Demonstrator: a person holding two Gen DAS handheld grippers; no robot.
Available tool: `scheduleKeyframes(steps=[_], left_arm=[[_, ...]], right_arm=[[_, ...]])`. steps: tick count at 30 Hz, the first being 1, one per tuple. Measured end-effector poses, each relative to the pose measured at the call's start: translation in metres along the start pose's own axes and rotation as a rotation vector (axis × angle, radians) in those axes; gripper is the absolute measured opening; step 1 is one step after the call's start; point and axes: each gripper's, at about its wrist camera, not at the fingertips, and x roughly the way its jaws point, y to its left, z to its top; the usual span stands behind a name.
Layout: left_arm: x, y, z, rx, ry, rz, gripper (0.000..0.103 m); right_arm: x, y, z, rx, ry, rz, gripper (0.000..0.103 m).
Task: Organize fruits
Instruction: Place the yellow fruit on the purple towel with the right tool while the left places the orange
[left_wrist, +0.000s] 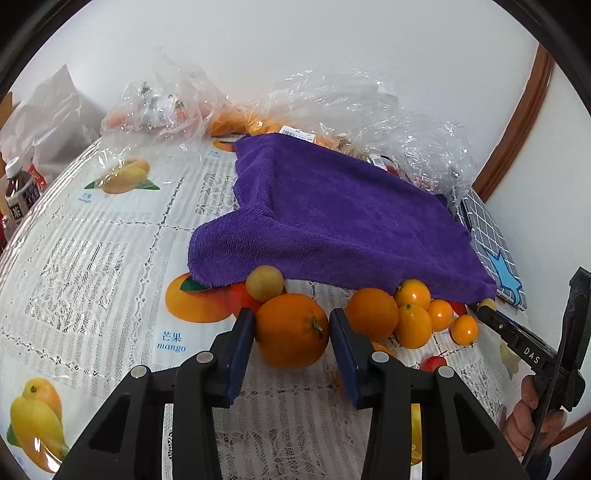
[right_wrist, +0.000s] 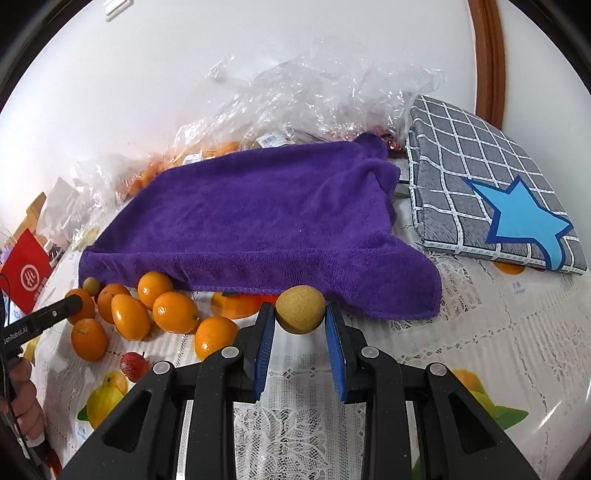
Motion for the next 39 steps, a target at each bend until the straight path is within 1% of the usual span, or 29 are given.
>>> scheduleKeyframes(steps=[2,5,7,13,17,20,23,26,31,36,39], left_arm=[[0.001,0.002,0.0,-0.013,0.01,-0.012,0.04],[0.009,0.007,-0.002,-0.051,0.066,-0.033,0.04],[0.008,0.006,-0.002,-0.047,0.059,-0.032,0.04],[0.01,-0.003,-0.005,0.001,0.04,0.005,0.039],[0.003,-0.002,-0.001,-0.01,0.026,-0.023,0.039],[-0.005,-0.001,0.001,-0.012,0.014,-0.019,0.039],[-0.015,0.001,0.007,-0.03,0.017,-0.033,0.039],[-0.024,-0.002,0.023,-0.03,0.001,-0.045,0.039],[-0.031,-0.018,0.061,0.001,-0.035,-0.027,0.039],[-0.025,-0.039,0.101,0.047,-0.073,0.002,0.039],[-0.012,-0.046,0.12,0.04,-0.07,-0.004,0.039]], right_arm=[[-0.001,-0.002,0.0,0.019,-0.002,0.003,0.028],[0.0,-0.005,0.001,0.039,0.002,0.009,0.028],[0.001,-0.006,0.001,0.046,0.004,0.007,0.028],[0.0,-0.006,-0.001,0.048,-0.005,0.008,0.028],[-0.003,-0.004,0.0,0.046,-0.013,0.01,0.028],[-0.003,-0.003,-0.001,0.044,0.018,0.013,0.028],[-0.01,0.0,0.0,0.027,0.013,0.006,0.028],[-0.024,0.004,0.009,0.008,-0.02,0.007,0.028],[-0.038,0.014,0.043,-0.021,-0.09,0.017,0.028],[-0.031,0.019,0.081,-0.042,-0.131,0.016,0.028],[-0.021,0.019,0.102,-0.055,-0.146,0.013,0.028]])
